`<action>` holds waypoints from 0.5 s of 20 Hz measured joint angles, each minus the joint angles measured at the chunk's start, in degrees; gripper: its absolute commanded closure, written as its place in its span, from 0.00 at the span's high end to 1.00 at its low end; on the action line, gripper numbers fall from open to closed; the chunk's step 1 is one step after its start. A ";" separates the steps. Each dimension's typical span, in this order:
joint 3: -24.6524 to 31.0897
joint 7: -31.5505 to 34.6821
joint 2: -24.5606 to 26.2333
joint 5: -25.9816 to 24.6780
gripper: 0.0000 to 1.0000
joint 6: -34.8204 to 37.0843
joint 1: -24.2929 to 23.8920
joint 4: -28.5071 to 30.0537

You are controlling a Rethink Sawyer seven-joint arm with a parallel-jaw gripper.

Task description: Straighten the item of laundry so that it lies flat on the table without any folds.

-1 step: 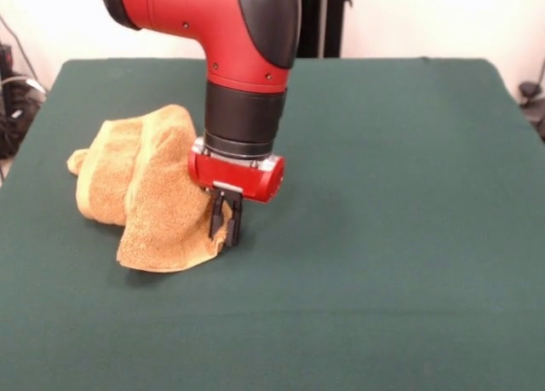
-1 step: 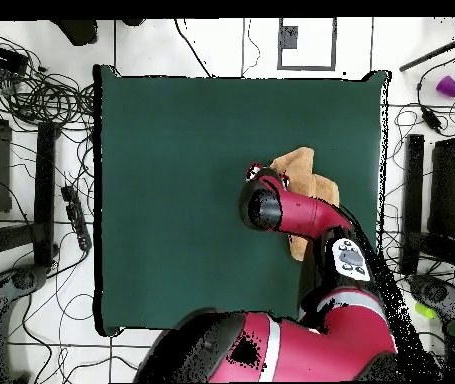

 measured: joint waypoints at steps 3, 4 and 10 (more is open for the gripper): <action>-0.83 0.00 0.43 1.56 0.00 0.02 0.90 -0.45; -1.66 0.00 0.91 2.70 0.00 0.03 1.75 -0.96; -3.83 0.00 2.85 7.55 0.00 0.02 4.21 -3.79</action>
